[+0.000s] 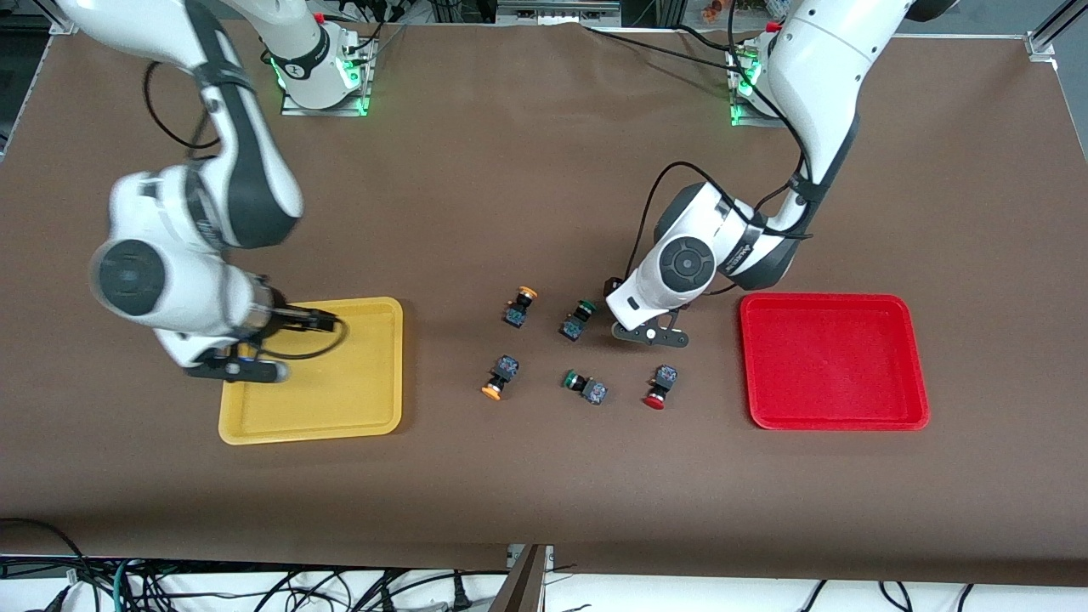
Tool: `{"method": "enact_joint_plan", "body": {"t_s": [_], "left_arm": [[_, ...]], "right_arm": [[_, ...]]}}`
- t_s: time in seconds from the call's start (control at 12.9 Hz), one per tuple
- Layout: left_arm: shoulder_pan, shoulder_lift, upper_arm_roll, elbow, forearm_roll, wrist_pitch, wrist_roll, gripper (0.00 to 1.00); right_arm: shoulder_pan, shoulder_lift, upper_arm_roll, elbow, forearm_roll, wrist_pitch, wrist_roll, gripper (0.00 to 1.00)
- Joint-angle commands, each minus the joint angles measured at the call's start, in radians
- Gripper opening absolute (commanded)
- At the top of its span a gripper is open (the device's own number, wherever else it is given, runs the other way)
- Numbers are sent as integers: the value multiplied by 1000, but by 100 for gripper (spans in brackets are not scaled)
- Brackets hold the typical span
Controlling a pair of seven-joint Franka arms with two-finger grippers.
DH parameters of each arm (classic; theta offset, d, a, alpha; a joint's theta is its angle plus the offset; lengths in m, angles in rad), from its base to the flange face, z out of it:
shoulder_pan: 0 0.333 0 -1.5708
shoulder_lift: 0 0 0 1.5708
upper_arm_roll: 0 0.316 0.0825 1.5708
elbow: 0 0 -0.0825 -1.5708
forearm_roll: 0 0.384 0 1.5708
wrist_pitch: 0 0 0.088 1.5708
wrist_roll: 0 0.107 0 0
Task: Place red and yellow buttons in trays
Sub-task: 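Grasp a red button with the left gripper while the right gripper hovers, then place the red button in the red tray while the right gripper reaches buttons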
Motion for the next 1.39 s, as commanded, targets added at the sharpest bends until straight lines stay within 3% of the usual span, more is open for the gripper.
{"method": "enact_joint_plan", "body": {"t_s": [0.0, 0.08, 0.15, 0.31, 0.46, 0.54, 0.93, 1.32], "left_arm": [[-19, 36, 6, 0, 60, 42, -19, 100], [-37, 44, 11, 1, 61, 44, -21, 97], [-49, 46, 14, 1, 61, 44, -24, 87], [-48, 52, 14, 1, 99, 42, -45, 40], [-43, 44, 14, 3, 100, 30, -58, 14], [-36, 36, 14, 6, 101, 23, -56, 7], [29, -57, 38, 84, 122, -210, 43, 7], [240, -62, 37, 154, 165, -254, 526, 13]], "right_arm": [[45, 61, -4, 22, 56, 72, 102, 100], [72, 89, -6, 23, 64, 123, 154, 100], [103, 119, -6, 23, 64, 193, 215, 100], [170, 156, -6, 25, 62, 263, 347, 100], [210, 175, -6, 25, 65, 267, 426, 100], [218, 187, -4, 25, 74, 289, 472, 100], [318, 276, -4, 25, 107, 447, 686, 100], [390, 308, -4, 27, 108, 488, 780, 100]]}}
